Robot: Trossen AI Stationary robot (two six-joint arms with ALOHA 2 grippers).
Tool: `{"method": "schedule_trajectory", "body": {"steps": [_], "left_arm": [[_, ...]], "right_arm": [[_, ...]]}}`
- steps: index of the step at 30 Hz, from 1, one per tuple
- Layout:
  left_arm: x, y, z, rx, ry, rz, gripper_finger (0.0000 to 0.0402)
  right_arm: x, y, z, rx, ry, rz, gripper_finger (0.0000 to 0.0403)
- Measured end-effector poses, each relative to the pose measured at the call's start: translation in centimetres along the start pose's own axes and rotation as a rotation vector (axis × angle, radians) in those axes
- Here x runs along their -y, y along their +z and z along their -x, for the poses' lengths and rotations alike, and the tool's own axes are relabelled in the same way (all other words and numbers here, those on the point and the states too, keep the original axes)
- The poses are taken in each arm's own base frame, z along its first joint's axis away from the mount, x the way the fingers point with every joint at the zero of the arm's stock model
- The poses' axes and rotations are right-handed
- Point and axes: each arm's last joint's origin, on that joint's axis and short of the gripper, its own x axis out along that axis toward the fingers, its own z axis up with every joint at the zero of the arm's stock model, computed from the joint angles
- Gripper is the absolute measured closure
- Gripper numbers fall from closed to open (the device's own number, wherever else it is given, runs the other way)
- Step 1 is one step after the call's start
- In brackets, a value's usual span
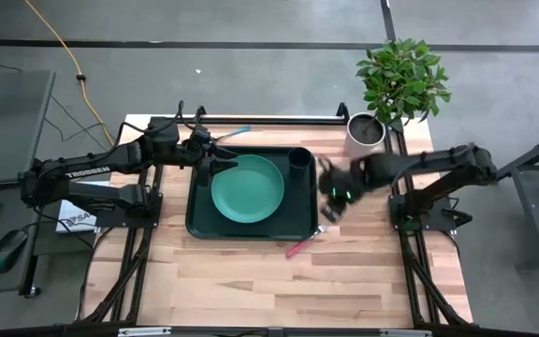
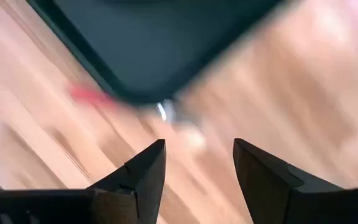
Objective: Pick and place plate/cup/fork/spoon on tray
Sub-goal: Put the pink fork on the black serving tray to the left side of the green plate
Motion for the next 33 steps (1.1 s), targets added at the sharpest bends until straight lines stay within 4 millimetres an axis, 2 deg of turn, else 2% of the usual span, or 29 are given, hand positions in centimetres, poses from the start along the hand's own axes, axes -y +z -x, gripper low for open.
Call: {"method": "schedule_trajectory", "body": {"steps": [3,6,11,15,21,28,33], "left_arm": [[0.0,0.0,0.0,0.0,0.0,0.006,0.0218],[0.0,0.0,0.0,0.003,-0.001,0.021,0.0218],[0.0,0.0,0.0,0.004,-0.001,0.022,0.0218],[0.1,0.1,0.0,0.013,-0.006,0.024,0.0218],[0.1,0.2,0.0,0.023,-0.012,0.036,0.0218],[0.1,0.2,0.0,0.023,-0.012,0.036,0.0218],[0.1,0.2,0.0,0.022,-0.011,0.036,0.0218]], "right_arm": [[0.5,-3.4,-3.7,-0.135,0.006,-0.032,0.0228],[1.8,-5.6,-7.5,-0.176,0.049,-0.157,0.0233],[3.3,-6.2,-11.7,0.013,0.188,-0.333,0.0236],[4.4,-6.3,-14.0,0.073,0.252,-0.412,0.0236],[5.1,-6.4,-14.9,0.112,0.237,-0.413,0.0236],[4.6,-6.0,-14.7,0.144,0.301,-0.347,0.0236],[4.6,-6.1,-15.6,0.102,0.271,-0.341,0.0236]]}}
